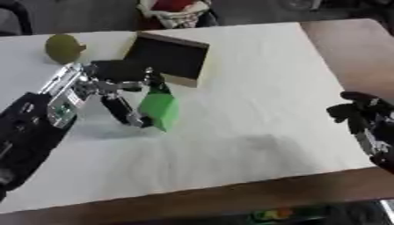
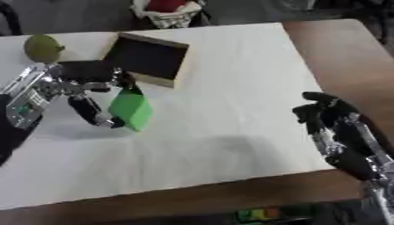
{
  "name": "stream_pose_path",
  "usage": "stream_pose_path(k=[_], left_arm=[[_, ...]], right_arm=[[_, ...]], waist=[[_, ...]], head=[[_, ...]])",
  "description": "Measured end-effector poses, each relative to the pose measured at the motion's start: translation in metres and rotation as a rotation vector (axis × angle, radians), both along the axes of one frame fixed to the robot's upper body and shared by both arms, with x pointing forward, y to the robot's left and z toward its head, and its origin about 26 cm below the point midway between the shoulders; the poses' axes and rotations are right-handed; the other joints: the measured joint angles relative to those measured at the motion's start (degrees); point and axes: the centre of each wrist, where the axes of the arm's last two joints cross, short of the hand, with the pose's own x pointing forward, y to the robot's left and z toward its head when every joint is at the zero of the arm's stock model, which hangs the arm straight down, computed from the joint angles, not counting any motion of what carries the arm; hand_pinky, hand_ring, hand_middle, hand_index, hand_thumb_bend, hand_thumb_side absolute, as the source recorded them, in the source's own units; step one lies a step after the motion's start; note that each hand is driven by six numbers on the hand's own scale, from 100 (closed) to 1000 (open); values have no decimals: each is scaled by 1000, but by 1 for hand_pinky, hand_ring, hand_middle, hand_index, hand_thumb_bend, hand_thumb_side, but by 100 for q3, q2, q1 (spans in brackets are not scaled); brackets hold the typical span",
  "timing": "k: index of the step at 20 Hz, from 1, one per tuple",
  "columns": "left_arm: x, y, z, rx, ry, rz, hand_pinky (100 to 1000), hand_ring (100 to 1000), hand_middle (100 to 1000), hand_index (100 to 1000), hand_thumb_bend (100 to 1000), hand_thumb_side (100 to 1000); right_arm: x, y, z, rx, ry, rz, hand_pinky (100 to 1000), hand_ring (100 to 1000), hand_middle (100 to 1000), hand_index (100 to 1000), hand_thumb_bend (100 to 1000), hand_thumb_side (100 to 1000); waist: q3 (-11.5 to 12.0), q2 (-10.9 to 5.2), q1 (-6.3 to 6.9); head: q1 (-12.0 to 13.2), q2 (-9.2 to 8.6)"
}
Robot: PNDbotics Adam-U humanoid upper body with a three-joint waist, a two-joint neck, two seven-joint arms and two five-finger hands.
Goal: Pick up objects on the table and place them in the box.
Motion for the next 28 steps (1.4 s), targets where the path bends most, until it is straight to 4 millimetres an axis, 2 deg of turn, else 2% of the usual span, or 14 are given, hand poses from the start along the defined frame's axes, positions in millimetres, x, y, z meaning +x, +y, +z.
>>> stream_pose_path(k=[4, 9, 10, 11, 12, 15, 22, 28], left_arm=[[8, 4, 23, -18, -53, 39, 726, 616, 536, 771, 380, 165], [27, 7, 26, -36, -101, 109, 729, 622, 544, 779, 402, 157], [31, 7, 24, -45, -109, 121, 728, 623, 545, 781, 401, 153], [36, 6, 21, -54, -117, 136, 729, 624, 545, 782, 335, 170], [40, 6, 18, -64, -127, 150, 729, 624, 546, 783, 413, 149], [51, 2, 8, -88, -159, 185, 732, 629, 552, 786, 439, 149], [68, -2, -24, -134, -218, 285, 722, 619, 534, 784, 435, 117], [73, -1, -36, -202, -303, 352, 710, 611, 529, 782, 433, 100]], right_arm=[[0, 1, 0, -2, 1, 8, 776, 746, 512, 844, 100, 470], [1, 4, 1, -4, -2, 26, 776, 747, 511, 844, 100, 468], [2, 5, 2, -3, -4, 30, 776, 747, 511, 844, 100, 470], [1, 5, 1, -4, -3, 34, 776, 747, 511, 844, 100, 465], [1, 6, 1, -4, -1, 38, 776, 747, 511, 844, 100, 470], [2, 7, 1, -7, 1, 47, 777, 747, 511, 844, 100, 470], [3, 12, 2, -2, 0, 70, 777, 747, 511, 844, 100, 470], [4, 15, 4, -4, -4, 81, 777, 748, 510, 845, 100, 470]], waist=[[-64, 0, -1], [-167, 2, -12], [-184, 2, -12], [-204, 5, -11], [-230, 8, -12], [-308, 24, -8], [-434, 65, 1], [-488, 89, 6]], head=[[4, 0], [39, 0], [47, 0], [51, 0], [55, 0], [94, 0], [156, 0], [193, 0]])
